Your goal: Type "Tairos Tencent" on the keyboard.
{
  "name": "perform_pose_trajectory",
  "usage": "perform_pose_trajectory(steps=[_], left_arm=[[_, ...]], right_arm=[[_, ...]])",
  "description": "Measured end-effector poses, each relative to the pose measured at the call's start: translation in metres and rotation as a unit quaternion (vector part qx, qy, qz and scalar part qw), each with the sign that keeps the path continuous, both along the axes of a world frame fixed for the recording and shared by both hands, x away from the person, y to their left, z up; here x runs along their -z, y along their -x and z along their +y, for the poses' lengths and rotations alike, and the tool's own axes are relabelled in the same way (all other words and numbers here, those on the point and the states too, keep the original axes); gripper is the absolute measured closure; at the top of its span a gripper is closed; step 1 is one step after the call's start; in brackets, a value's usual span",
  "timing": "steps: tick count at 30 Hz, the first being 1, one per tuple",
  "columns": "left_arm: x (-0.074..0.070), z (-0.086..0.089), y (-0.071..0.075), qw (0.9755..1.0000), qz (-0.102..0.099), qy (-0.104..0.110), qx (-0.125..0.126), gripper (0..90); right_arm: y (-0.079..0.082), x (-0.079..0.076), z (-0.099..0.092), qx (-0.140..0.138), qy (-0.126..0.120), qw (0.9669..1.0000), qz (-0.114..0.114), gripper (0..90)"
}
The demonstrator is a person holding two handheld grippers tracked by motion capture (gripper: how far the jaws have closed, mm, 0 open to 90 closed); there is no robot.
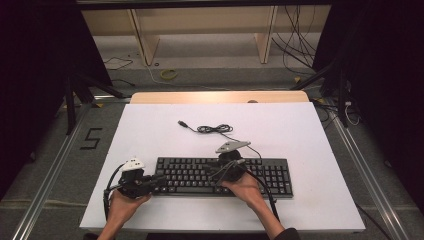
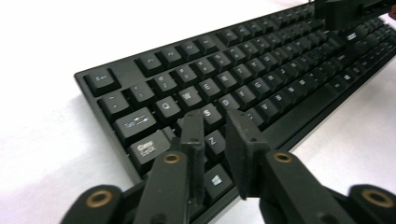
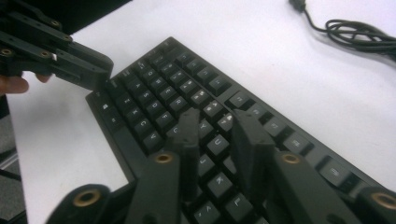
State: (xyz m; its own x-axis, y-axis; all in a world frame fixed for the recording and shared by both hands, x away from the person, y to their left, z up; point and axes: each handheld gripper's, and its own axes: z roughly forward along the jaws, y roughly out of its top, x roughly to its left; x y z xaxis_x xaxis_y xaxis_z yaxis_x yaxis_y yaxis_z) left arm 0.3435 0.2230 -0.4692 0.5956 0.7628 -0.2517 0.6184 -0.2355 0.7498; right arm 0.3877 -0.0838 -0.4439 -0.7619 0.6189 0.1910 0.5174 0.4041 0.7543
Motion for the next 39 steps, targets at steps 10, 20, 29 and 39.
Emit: perform_pose_trajectory(steps=[10,20,29,39], left_arm=[[0.003,0.003,-0.002,0.9995,0.007,-0.032,0.002,88.8],[0.005,0.004,-0.004,0.9991,0.013,-0.040,-0.003,88.9],[0.008,0.005,-0.006,0.9987,0.023,-0.046,0.001,88.9],[0.009,0.004,-0.007,0.9983,0.030,-0.051,0.002,88.9]], right_arm=[[-0.011,0.010,0.028,-0.016,0.019,0.9996,0.016,90.0],[-0.018,0.021,0.045,-0.019,0.030,0.9990,0.026,90.0],[-0.021,0.025,0.055,-0.023,0.036,0.9987,0.028,90.0],[-0.024,0.030,0.061,-0.023,0.046,0.9981,0.035,90.0]])
